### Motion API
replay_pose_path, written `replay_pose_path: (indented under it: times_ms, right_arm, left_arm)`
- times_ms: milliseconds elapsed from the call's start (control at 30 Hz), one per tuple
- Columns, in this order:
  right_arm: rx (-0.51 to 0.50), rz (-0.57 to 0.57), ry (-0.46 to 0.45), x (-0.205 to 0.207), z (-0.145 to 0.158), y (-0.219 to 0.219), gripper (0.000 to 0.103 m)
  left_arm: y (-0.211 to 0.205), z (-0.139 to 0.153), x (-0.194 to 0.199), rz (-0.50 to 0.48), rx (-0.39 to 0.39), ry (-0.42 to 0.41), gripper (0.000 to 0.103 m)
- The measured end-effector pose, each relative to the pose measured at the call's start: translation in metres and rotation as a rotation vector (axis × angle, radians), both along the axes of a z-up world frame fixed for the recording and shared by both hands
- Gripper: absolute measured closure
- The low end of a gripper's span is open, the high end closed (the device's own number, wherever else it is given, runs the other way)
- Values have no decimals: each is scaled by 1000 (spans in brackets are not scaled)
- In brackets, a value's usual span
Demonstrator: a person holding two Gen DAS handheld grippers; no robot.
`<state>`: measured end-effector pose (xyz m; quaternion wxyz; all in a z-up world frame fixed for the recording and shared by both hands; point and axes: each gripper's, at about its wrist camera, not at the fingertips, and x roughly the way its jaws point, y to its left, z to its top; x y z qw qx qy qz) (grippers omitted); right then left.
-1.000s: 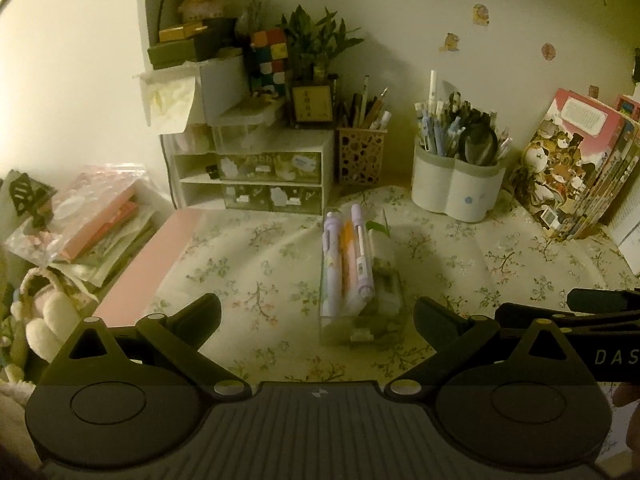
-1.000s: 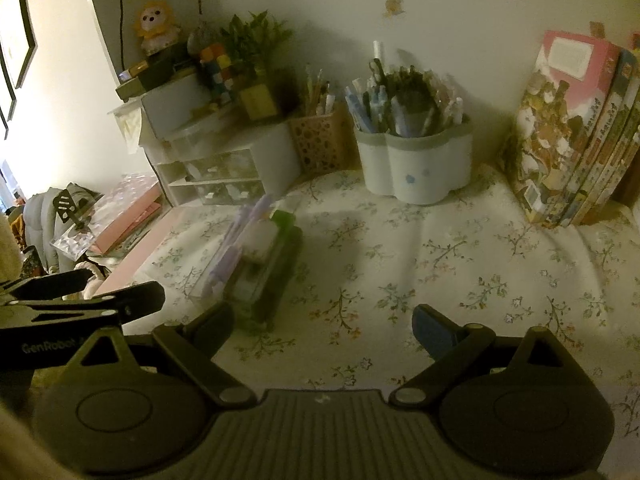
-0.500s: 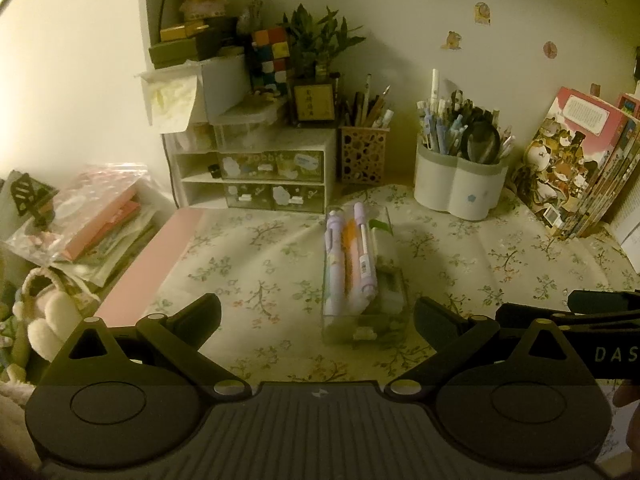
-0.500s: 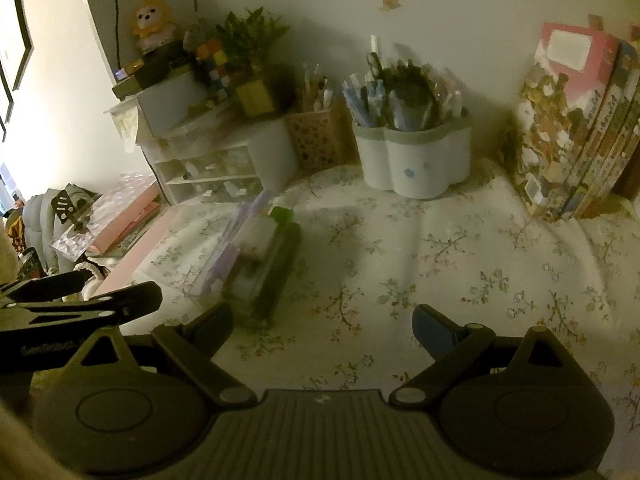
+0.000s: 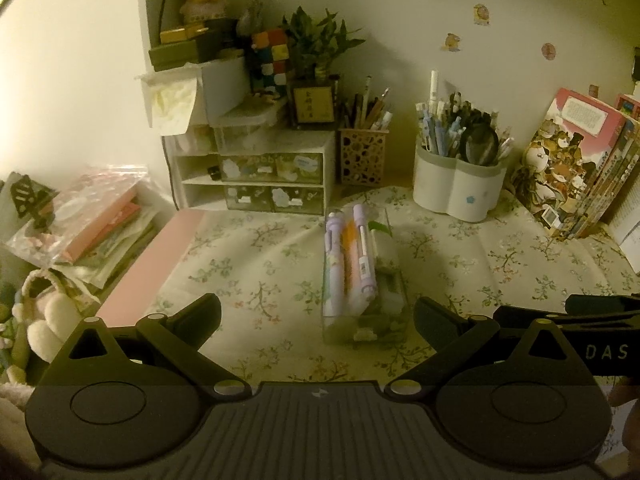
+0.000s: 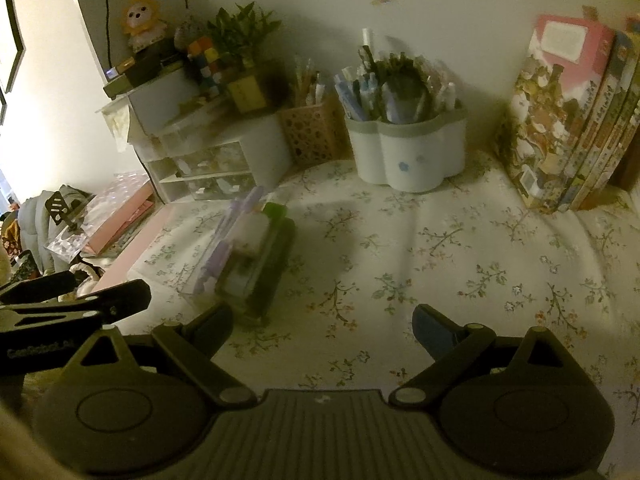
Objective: Organize stationery
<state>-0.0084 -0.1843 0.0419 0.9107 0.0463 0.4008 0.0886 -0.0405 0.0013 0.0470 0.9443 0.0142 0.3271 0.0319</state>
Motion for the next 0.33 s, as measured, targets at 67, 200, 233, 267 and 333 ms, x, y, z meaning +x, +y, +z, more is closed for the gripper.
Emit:
replay_pose_path:
  times_ms: [67, 200, 233, 267, 333]
  right_arm:
    - [3, -4, 3, 0, -1, -1, 17]
    - [2, -8, 9, 1, -3, -1, 17]
    - [0, -9, 9, 1, -3, -1, 17]
    - [-1, -10, 9, 2, -3, -1, 17]
    - [-2, -11, 9, 2, -3, -1, 17]
  left_arm:
    - [0, 0, 0, 1, 2, 0, 5]
    - [-1, 0, 0, -6, -1, -2, 5]
    - [-1, 0, 0, -8, -1, -3, 5]
    - [-1, 1, -1, -10, -1, -4, 5]
    - [-2, 1, -1, -12, -1, -3, 5]
